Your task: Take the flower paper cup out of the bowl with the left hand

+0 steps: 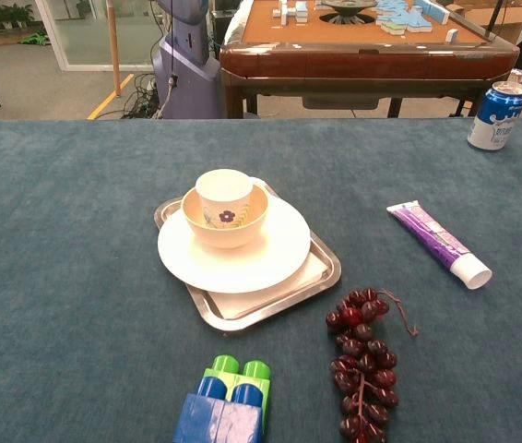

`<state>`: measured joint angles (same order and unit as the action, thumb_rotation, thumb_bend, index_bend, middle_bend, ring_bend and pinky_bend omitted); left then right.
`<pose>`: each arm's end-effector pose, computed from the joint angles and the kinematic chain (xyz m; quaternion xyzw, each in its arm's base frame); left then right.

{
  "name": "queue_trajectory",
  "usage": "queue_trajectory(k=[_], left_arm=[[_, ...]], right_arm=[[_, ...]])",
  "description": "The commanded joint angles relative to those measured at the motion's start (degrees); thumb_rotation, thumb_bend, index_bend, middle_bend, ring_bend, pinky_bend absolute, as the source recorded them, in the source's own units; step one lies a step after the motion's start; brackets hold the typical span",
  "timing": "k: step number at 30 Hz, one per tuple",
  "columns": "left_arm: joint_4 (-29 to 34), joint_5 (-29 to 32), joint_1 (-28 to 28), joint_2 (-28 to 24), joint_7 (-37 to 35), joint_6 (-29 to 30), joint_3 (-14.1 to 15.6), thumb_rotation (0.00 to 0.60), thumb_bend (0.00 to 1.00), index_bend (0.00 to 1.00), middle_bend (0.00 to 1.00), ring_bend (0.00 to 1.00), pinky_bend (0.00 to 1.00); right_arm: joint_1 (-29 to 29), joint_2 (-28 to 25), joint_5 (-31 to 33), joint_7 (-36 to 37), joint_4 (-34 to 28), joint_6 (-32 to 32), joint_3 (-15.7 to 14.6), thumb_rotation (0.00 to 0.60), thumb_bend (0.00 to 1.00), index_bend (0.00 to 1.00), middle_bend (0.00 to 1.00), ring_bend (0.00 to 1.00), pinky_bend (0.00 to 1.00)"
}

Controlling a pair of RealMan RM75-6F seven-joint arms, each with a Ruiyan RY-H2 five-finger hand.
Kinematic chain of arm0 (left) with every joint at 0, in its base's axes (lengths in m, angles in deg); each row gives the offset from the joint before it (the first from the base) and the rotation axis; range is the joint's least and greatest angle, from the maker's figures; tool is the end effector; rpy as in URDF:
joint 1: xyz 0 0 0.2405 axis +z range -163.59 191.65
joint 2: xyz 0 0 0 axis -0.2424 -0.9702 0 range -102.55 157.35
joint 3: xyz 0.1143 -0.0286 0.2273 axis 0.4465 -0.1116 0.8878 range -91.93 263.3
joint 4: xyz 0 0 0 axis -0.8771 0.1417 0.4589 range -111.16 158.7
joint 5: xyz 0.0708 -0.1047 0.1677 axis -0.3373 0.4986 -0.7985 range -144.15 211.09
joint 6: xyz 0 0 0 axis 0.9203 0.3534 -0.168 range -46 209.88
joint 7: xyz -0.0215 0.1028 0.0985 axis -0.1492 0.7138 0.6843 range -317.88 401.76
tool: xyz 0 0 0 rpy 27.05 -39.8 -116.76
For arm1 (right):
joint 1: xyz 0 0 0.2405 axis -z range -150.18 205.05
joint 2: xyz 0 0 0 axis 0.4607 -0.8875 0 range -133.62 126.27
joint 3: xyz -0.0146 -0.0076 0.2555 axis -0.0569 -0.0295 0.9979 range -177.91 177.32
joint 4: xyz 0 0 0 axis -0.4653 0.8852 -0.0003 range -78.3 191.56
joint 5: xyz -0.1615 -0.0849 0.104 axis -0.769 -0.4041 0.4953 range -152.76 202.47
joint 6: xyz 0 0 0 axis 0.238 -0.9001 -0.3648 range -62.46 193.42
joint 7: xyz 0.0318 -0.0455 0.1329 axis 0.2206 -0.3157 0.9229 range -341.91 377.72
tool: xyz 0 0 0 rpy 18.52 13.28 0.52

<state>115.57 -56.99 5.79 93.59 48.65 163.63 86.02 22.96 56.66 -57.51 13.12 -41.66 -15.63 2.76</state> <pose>-0.2965 0.1855 0.1287 -0.6683 -0.3527 -0.3587 0.5480 -0.3079 -0.1778 0.1646 0.5983 -0.4089 0.3448 0.5966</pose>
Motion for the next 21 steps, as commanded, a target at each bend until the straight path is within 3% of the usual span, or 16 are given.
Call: queue_trajectory(k=[1,5,11,15,21], left_arm=[[3.1,-3.9,-1.8,-1.2,-2.0,-0.7,0.7,0.600,0.11,0.38,0.01,0.09,0.37],[6.8,-6.5,-4.1,-2.6,-0.9,-1.9,0.2,0.600,0.11,0.38,0.01,0.06,0.35],[11.2,-5.5,-7.8,-2.9,3.1,-6.1,-1.9,0.600,0.11,0.39,0.00,0.00,0.26],[12.1,-4.4,-10.6,-2.2,4.7,-9.2,-3.6,0.600,0.11,0.39,0.00,0.00,0.20],[12.2,-2.0,-15.0,-0.5,5.6,-13.4,-6.4,0.600,0.11,0.39,0.00,0.00,0.19]], right_arm=[[0.0,-0.1,0.1,0.1,0.0,0.0,0.1,0.600,0.15,0.49,0.44,0.33,0.41],[-0.1,-0.3,0.0,0.5,0.0,0.1,0.1,0.600,0.15,0.49,0.44,0.33,0.41],[-0.2,-0.5,0.2,1.2,0.0,0.3,0.3,0.600,0.15,0.49,0.44,0.33,0.41],[-0.3,-0.7,0.4,1.3,0.0,0.5,0.4,0.600,0.15,0.49,0.44,0.33,0.41],[-0.2,-1.1,0.8,1.2,-0.3,0.3,0.5,0.600,0.15,0.49,0.44,0.33,0.41]])
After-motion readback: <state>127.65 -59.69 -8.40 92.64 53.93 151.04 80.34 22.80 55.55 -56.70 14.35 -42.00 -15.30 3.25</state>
